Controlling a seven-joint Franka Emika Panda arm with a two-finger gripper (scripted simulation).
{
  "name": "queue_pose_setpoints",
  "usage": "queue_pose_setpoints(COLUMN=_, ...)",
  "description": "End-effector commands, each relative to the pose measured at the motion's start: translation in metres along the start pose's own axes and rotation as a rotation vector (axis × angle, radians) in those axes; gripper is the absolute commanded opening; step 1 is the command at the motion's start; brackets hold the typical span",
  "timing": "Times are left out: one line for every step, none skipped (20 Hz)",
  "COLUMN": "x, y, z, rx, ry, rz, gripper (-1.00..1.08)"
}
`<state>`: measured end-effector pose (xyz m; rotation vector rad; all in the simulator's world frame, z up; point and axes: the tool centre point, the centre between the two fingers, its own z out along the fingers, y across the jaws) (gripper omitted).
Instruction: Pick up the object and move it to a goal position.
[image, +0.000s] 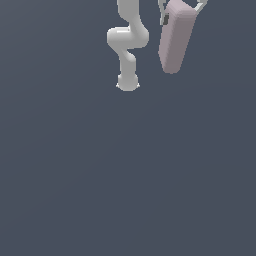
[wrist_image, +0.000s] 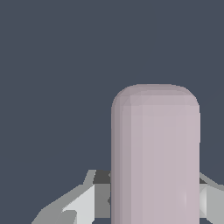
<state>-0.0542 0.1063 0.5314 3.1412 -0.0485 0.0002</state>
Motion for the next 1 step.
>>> queue_pose_setpoints(x=-0.0003, y=-0.0007, z=-0.0019, rx=0.0, ry=0.0, rz=0.0, gripper=-1.0)
